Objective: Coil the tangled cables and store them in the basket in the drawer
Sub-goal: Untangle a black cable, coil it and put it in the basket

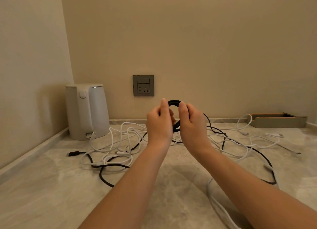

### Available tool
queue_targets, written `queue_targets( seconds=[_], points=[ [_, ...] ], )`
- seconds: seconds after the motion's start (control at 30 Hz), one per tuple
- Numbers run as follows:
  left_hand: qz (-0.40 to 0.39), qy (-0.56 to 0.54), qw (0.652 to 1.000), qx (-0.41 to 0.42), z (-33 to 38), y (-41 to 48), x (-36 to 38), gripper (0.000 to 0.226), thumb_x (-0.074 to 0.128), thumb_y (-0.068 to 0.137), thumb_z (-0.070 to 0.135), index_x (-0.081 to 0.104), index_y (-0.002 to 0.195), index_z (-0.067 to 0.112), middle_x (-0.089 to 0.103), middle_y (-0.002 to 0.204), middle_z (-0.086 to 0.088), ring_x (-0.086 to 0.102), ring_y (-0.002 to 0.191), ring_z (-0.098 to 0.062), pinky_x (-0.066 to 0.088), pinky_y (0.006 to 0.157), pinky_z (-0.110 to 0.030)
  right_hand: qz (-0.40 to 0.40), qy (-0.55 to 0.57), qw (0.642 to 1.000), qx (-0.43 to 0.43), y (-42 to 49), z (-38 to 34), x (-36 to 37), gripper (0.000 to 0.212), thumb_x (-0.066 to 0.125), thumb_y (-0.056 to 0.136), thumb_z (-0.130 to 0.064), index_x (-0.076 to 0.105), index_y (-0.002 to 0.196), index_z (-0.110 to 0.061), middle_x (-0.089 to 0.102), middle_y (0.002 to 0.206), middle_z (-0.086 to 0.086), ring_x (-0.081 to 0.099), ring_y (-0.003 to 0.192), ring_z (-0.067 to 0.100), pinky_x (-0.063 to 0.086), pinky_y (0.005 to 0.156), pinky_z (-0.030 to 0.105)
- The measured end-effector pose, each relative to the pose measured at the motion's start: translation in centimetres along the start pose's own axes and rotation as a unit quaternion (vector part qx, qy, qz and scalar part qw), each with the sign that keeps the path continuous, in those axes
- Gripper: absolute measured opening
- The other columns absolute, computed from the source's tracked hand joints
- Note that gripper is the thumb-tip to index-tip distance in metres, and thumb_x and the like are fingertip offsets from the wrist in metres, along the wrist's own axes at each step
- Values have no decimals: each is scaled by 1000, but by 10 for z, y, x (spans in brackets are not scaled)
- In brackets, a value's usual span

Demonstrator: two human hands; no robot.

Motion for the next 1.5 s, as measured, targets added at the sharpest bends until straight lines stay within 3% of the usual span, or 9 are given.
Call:
queue_targets(
  seconds=[0.23, 0.5, 0.7, 0.87, 0.97, 1.13, 1.2, 1.3, 1.5],
  points=[
    [-9, -9, 999, -52, -4, -6, 8, 52, 24, 103, 39, 51, 67, 13, 61, 75, -8, 62, 81, -32, 52, 80, -47, 68, -12, 997, 25, -1, -1, -1, 43, 39, 101, -26, 34, 59, -20, 36, 51, -6, 33, 50, 16, 32, 54, 39],
    [33, -4, 999, -3, -3, -3, 6, 52, 26, 102, 42, 39, 58, 16, 39, 55, 0, 41, 60, -22, 39, 63, -37, 51, 13, 998, -43, -9, -11, 1, 33, 36, 94, -35, 34, 62, -26, 37, 49, -12, 40, 47, 15, 36, 49, 41],
    [73, 13, 997, -32, 4, 16, -20, 47, 31, 102, 37, 49, 65, 16, 48, 65, 1, 49, 68, -23, 41, 66, -33, -34, -34, 997, -67, 3, -10, -8, 39, 35, 102, -20, 41, 63, -17, 36, 53, -8, 30, 50, 8, 26, 53, 30],
    [-2, -40, 992, -122, 0, 21, -20, 28, 36, 99, 24, 49, 77, 11, 43, 70, -2, 38, 46, -13, 25, 34, -15, -70, -134, 988, -9, 27, 16, -33, 38, 46, 99, -28, 61, 70, -8, 36, 46, -9, 34, 45, 7, 27, 51, 28],
    [5, -96, 983, -160, 0, 24, -26, 23, 36, 98, 20, 47, 81, 9, 41, 69, -2, 33, 30, -6, 20, 30, -14, -186, -206, 961, 9, 28, 20, -32, 37, 48, 97, -35, 64, 71, -14, 41, 49, -6, 36, 47, 10, 29, 54, 28],
    [99, -23, 984, -149, -5, 38, -57, 26, 39, 97, 16, 46, 72, 11, 45, 67, -4, 37, 47, -14, 27, 36, -19, -413, -331, 838, -133, -2, -21, -12, 31, 43, 99, -34, 42, 69, -29, 44, 64, -13, 47, 64, 14, 36, 57, 29],
    [118, 69, 985, -105, -10, 43, -64, 32, 40, 97, 15, 44, 65, 10, 42, 63, -6, 36, 52, -16, 28, 43, -22, -391, -368, 814, -221, -9, -35, -6, 30, 36, 101, -33, 37, 72, -24, 42, 66, -10, 45, 66, 19, 29, 51, 29],
    [87, 216, 972, 13, -12, 43, -61, 44, 39, 98, 15, 38, 54, 10, 36, 54, -5, 31, 49, -15, 26, 41, -21, -292, -331, 838, -321, -4, -38, -10, 29, 38, 100, -34, 40, 74, -23, 44, 66, -10, 42, 56, 22, 23, 45, 27],
    [-41, 336, 936, 93, -14, 38, -45, 52, 39, 98, 15, 33, 47, 10, 30, 47, -4, 25, 45, -17, 19, 46, -32, -209, -254, 897, -294, 17, -18, -28, 36, 37, 92, -45, 46, 64, -24, 32, 50, -14, 35, 46, 13, 31, 45, 28]
  ],
)
Point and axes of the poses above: each hand's wrist, its own y-axis towards the middle knuckle, its own x-axis out of the palm, z = x × y, the point moved 1 cm from there along y, towards the middle knuckle
